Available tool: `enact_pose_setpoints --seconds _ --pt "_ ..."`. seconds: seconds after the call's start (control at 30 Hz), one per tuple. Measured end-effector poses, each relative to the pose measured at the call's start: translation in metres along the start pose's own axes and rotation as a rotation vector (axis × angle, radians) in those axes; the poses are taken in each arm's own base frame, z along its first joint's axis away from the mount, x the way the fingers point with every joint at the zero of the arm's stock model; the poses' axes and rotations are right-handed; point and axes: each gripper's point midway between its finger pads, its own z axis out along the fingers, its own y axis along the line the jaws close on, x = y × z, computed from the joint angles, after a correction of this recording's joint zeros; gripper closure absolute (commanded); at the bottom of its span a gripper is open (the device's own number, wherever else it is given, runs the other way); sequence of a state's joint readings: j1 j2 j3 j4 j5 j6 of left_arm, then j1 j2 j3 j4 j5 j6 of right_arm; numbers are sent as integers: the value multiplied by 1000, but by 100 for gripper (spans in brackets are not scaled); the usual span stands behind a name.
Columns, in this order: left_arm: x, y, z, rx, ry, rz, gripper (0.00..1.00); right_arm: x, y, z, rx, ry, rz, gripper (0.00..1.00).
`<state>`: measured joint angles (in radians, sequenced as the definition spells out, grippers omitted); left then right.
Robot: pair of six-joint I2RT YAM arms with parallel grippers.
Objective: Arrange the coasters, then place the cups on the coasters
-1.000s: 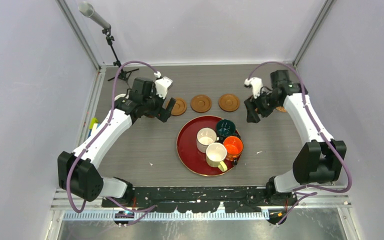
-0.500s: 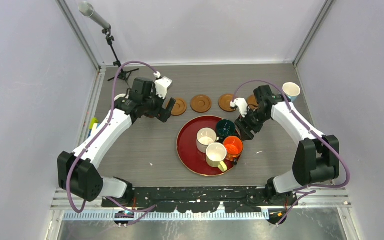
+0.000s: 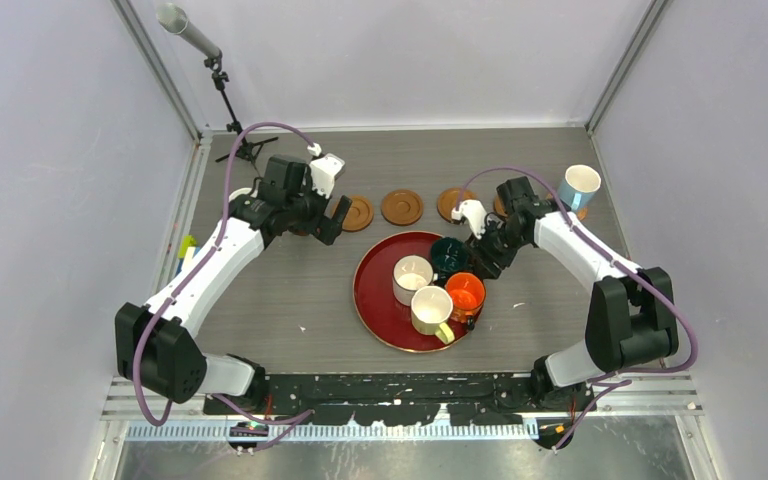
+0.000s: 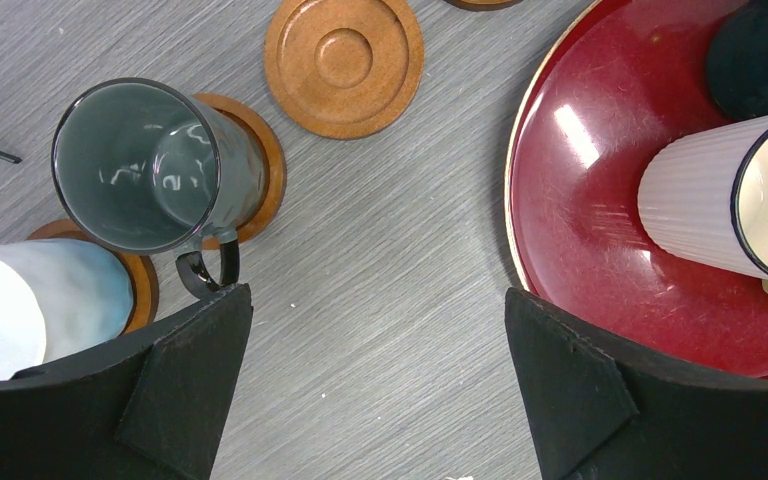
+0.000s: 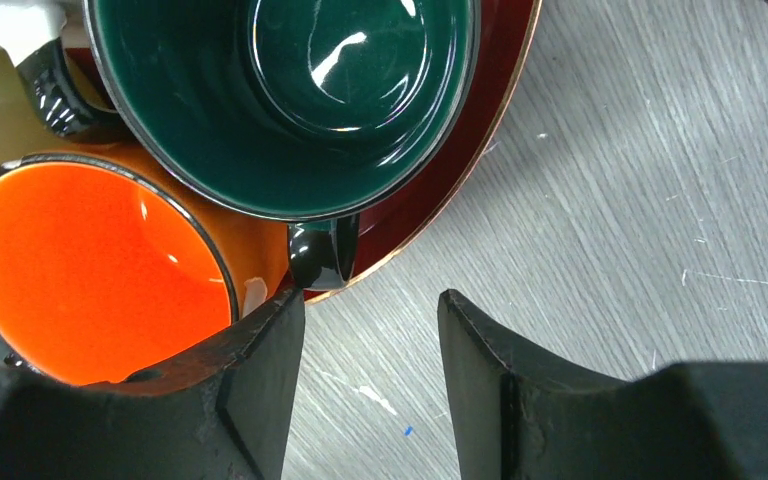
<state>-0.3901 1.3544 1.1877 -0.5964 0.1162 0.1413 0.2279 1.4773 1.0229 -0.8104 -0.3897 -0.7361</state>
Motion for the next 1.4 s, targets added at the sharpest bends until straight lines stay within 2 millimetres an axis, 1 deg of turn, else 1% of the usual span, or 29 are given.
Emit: enact_pose_setpoints --seconds 0.13,0.23,0.47,0.63,0.73,0.87,0.97,1.0,1.13,1.23,1.4 --pt "0 0 0 0 0 0 0 -2 -2 7 17 -16 -6 47" --pt "0 0 0 0 0 0 0 -3 -3 12 29 -24 -6 48" --pt "0 0 0 0 0 0 0 -9 -7 16 46 -45 -24 49" --pt "0 0 0 0 0 0 0 -11 -6 22 33 -44 -37 53" --pt "0 0 0 0 0 0 0 -11 -4 25 25 -40 -46 60" --pt "0 0 0 0 1 0 0 -13 -4 25 21 -46 -55 75" --pt "0 0 0 0 2 0 0 -15 -3 26 18 -52 -53 96" --pt "0 0 0 0 2 0 0 -15 -4 26 26 -52 -55 99" --pt "1 0 0 1 3 0 0 -15 -5 25 35 -52 -36 99" --pt "1 0 0 0 3 1 0 -15 -5 20 55 -50 -14 99" --pt "1 0 0 0 3 1 0 -25 -2 0 100 -99 33 99"
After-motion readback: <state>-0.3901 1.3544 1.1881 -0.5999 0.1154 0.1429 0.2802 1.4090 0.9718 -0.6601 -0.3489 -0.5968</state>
